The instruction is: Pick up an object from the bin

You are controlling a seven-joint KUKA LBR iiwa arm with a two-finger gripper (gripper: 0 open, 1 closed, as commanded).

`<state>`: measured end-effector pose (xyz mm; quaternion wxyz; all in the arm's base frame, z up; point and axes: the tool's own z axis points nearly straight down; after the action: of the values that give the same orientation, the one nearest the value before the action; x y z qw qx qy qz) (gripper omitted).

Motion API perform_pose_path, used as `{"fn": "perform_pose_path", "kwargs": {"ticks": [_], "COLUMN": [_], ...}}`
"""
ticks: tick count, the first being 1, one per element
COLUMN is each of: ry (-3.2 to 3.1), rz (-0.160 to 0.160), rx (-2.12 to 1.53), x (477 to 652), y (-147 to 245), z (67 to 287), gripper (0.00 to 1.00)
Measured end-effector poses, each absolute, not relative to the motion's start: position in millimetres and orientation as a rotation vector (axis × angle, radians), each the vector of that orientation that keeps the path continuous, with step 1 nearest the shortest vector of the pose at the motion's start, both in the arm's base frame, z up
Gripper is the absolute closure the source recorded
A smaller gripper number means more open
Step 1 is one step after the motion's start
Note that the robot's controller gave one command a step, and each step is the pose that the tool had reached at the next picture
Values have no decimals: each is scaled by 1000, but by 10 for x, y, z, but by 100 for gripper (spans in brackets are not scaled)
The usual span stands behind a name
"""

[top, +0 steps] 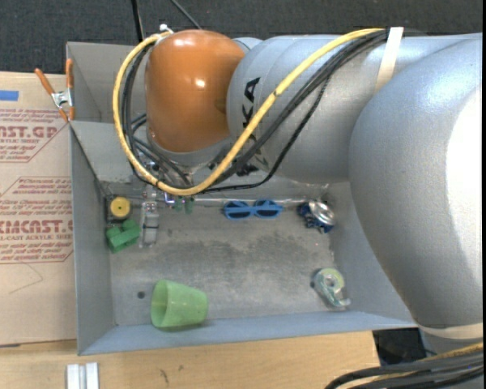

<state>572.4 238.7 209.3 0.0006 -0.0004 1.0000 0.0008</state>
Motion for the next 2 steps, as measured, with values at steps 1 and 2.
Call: {"fn": "perform_pose_path", "kwargs": {"ticks": [1,2], "ry": [3146,3139], "rz": [-5,2], "rx": [-47,-49], "x": [5869,5882], "y": [2123,2147], "z": [1193,1246], "gripper": [0,100]}}
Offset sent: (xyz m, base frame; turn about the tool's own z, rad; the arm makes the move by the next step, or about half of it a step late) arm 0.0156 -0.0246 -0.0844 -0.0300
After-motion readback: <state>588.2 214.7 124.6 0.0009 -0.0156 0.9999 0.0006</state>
